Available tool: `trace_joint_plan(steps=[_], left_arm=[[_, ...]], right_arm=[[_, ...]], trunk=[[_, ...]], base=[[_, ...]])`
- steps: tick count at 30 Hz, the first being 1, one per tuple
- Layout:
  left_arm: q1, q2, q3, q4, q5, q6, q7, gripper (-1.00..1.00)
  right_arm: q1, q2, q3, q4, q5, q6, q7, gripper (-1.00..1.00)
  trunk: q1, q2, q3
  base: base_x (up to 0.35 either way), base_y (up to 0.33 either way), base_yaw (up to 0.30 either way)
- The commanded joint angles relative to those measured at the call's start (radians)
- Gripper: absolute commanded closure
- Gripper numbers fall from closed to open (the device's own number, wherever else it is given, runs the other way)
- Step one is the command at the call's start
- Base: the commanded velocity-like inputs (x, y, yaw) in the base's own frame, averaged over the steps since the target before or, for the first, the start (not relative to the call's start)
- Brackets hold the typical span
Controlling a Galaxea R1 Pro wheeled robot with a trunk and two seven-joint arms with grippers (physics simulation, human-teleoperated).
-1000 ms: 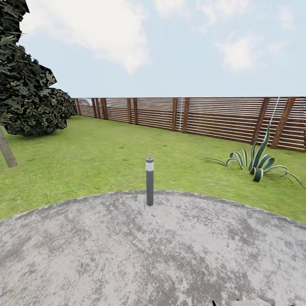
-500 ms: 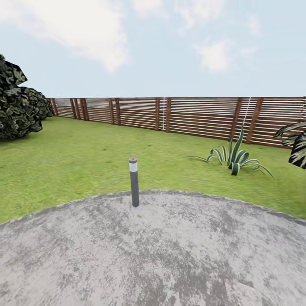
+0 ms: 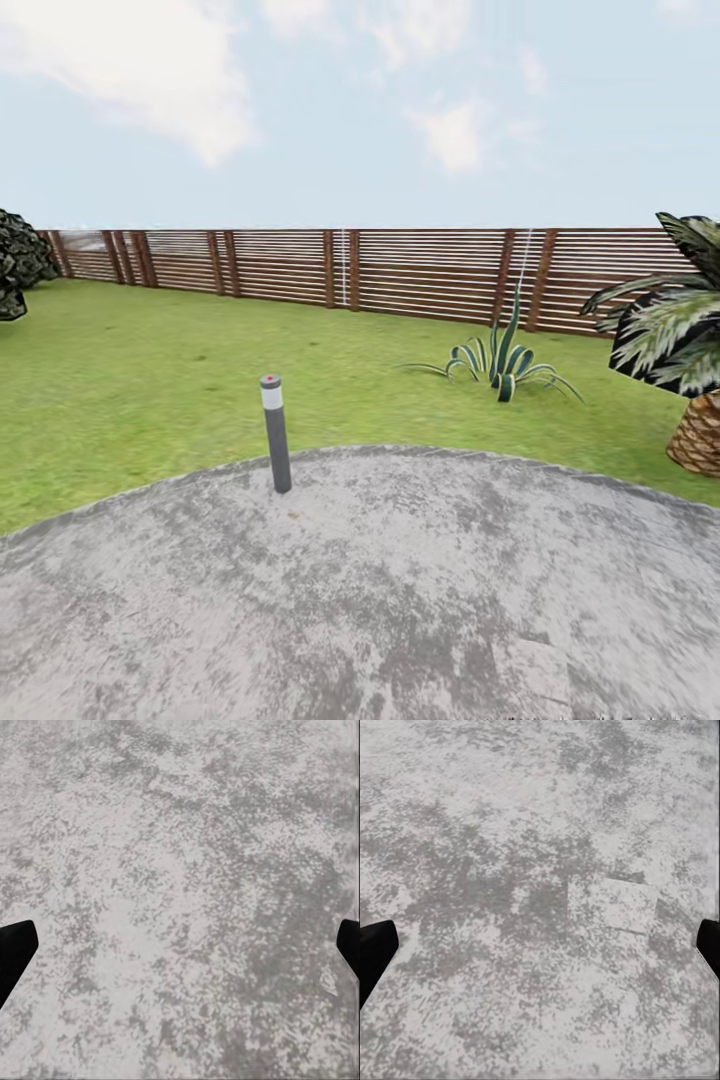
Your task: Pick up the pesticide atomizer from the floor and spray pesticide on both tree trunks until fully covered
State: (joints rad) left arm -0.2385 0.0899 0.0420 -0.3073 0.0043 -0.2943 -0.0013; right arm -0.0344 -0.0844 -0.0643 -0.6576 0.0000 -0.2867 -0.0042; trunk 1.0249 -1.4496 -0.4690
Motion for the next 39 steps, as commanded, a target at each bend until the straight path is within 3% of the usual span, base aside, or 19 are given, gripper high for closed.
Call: trace_joint_plan(steps=[1,20,34,39], left_arm=[[0.0,0.0,0.002,0.0,0.0,-0.003,-0.001,-1.0],[0.0,0.001,0.003,0.0,0.0,-0.003,-0.002,-1.0],[-0.001,0.001,0.004,0.0,0.0,-0.002,-0.002,-1.0],[0.0,0.001,0.004,0.0,0.0,-0.002,-0.002,-1.0]], right_arm=[[-0.001,0.0,0.0,0.001,0.0,-0.003,0.0,-1.0],[-0.001,0.0,0.0,0.001,0.0,-0.003,0.0,-1.0],[-0.001,0.0,0.0,0.002,-0.002,-0.003,0.0,-1.0],[-0.001,0.0,0.0,0.003,-0.002,-0.003,0.0,-1.0]], trunk=[[0.0,0.0,-0.001],[0.0,0.0,-0.001],[0.0,0.0,-0.001],[0.019,-0.035,-0.017]], base=[[0.188,-0.121,-0.274],[0.218,-0.17,-0.274],[0.023,-0.059,-0.281],[0.0,0.0,-0.286]])
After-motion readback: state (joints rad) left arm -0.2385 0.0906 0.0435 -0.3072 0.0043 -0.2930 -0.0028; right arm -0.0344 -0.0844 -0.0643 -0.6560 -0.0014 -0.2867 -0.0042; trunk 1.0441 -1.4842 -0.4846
